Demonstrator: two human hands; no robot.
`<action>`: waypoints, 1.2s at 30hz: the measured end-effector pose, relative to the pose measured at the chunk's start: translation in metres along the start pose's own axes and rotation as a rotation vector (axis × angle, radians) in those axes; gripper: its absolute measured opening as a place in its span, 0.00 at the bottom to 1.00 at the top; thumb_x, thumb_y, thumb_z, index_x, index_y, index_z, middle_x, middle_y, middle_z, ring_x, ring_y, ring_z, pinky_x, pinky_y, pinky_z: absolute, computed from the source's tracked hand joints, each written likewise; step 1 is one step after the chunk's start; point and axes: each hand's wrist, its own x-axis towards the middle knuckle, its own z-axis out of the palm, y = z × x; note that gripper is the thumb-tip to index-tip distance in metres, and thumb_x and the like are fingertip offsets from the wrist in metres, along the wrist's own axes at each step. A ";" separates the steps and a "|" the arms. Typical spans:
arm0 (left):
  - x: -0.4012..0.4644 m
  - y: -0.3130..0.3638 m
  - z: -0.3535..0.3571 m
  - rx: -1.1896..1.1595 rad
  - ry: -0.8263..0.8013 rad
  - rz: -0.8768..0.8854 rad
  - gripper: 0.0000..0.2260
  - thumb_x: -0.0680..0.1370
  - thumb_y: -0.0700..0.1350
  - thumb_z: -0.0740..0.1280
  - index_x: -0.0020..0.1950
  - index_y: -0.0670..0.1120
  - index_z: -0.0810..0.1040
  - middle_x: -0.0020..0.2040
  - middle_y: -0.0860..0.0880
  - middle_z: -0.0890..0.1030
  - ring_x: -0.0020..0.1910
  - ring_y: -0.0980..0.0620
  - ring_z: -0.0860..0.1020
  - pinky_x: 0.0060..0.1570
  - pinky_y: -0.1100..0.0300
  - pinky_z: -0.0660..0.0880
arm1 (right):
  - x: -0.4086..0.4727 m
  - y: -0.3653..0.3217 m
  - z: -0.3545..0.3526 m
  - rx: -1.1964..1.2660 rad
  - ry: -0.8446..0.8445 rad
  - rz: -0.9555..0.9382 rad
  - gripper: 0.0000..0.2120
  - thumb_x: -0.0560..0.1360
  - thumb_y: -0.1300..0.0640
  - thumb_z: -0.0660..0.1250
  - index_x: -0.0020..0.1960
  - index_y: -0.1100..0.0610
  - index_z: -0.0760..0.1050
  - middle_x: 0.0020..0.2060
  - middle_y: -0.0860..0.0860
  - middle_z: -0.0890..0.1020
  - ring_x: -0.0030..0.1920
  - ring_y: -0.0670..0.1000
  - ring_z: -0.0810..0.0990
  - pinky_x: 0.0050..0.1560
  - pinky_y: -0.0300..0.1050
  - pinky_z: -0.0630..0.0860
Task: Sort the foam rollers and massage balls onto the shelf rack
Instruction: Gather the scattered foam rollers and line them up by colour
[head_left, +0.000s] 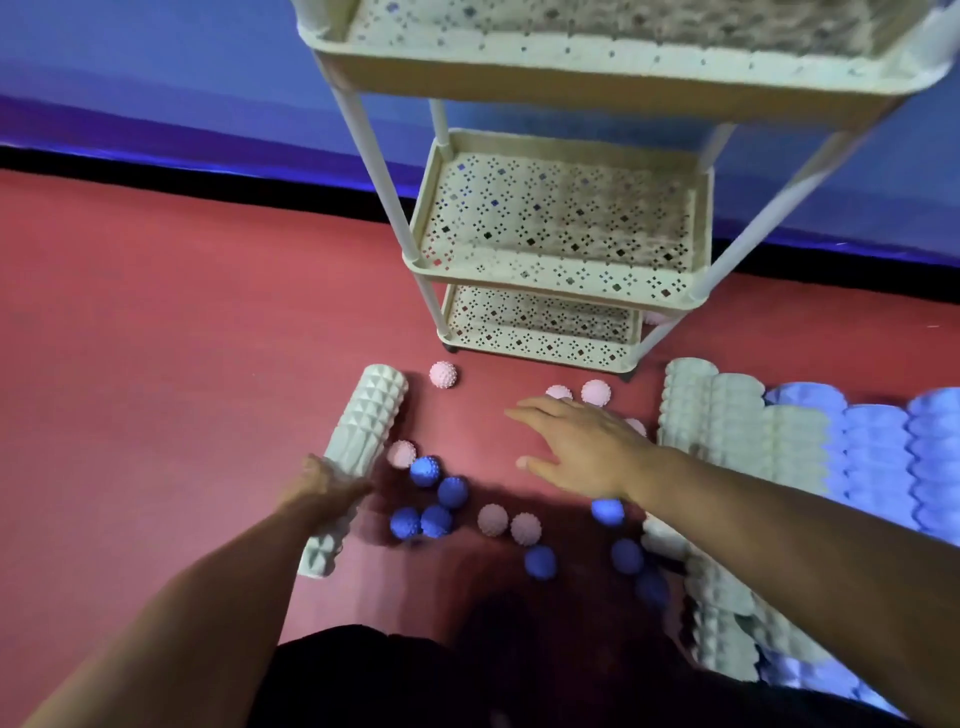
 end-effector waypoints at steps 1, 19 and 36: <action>-0.019 0.008 -0.005 0.018 -0.014 0.039 0.29 0.67 0.51 0.78 0.56 0.31 0.74 0.26 0.43 0.81 0.20 0.46 0.78 0.21 0.58 0.75 | -0.006 -0.003 -0.009 -0.007 -0.003 -0.013 0.33 0.80 0.39 0.60 0.81 0.46 0.55 0.78 0.45 0.61 0.75 0.51 0.65 0.75 0.49 0.63; -0.294 0.208 -0.005 1.124 0.291 1.507 0.36 0.70 0.66 0.68 0.72 0.49 0.65 0.63 0.48 0.76 0.60 0.44 0.76 0.57 0.49 0.73 | -0.177 -0.019 -0.109 0.288 0.142 0.143 0.34 0.64 0.34 0.77 0.64 0.43 0.71 0.58 0.41 0.79 0.58 0.47 0.78 0.60 0.47 0.75; -0.287 0.291 0.098 0.811 0.344 1.625 0.23 0.82 0.58 0.59 0.74 0.51 0.69 0.71 0.50 0.72 0.69 0.46 0.71 0.69 0.47 0.65 | -0.255 0.110 -0.027 0.660 0.376 0.536 0.34 0.61 0.28 0.72 0.60 0.44 0.70 0.49 0.40 0.79 0.50 0.43 0.79 0.51 0.43 0.75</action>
